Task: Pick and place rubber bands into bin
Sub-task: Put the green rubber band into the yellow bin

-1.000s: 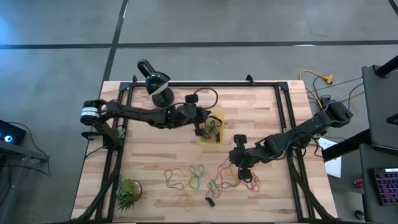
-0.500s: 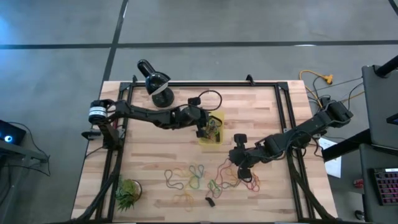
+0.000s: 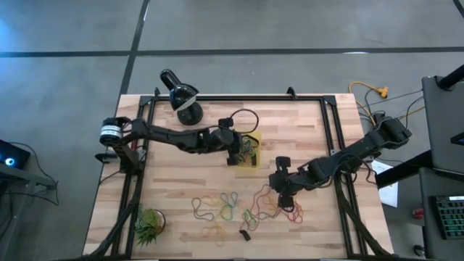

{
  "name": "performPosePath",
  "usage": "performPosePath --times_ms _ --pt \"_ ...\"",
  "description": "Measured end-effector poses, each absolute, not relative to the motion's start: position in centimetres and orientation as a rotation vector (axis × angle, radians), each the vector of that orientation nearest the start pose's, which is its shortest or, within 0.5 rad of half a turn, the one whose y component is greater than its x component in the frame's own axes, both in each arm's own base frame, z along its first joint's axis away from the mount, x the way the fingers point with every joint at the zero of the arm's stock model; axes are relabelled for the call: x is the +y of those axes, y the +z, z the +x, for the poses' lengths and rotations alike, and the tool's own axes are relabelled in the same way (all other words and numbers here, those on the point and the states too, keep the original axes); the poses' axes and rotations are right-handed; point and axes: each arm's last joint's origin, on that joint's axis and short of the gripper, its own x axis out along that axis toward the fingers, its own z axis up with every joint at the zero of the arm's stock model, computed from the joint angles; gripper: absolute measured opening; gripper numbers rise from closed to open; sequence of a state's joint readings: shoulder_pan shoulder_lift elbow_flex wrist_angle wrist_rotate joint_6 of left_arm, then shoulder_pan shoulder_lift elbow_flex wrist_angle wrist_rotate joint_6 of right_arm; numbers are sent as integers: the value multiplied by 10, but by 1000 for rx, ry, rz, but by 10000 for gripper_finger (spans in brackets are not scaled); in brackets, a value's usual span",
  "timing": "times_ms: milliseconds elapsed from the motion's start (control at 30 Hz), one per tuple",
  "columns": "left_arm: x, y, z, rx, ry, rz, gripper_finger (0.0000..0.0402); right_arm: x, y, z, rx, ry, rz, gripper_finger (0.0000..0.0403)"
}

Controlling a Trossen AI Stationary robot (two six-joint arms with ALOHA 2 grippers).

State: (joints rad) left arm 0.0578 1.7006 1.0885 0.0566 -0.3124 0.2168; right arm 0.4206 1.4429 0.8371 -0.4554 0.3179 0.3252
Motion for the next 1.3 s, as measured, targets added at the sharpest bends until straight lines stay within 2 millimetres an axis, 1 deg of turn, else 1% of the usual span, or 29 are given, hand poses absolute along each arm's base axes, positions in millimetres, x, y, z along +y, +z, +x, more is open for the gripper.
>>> performPosePath --times_ms 167,333,500,633,733,867,1067,1300 --pt "-2 229 357 652 208 254 114 101 183 248 945 -48 -89 59" --pt "-45 226 340 753 100 256 114 103 182 252 874 -4 -107 59" --pt "-88 219 326 785 -26 315 114 110 185 259 783 140 -134 59" --pt "-111 215 318 765 -92 337 114 116 181 266 745 231 -154 59" --pt "-119 213 314 768 -94 315 114 122 172 275 714 326 -159 59" --pt "-122 210 311 777 -84 288 114 130 151 285 727 411 -160 59" --pt "-122 207 309 785 -68 274 114 138 131 304 780 404 -171 59" --pt "-121 204 308 795 -58 254 114 146 120 322 806 405 -188 64"
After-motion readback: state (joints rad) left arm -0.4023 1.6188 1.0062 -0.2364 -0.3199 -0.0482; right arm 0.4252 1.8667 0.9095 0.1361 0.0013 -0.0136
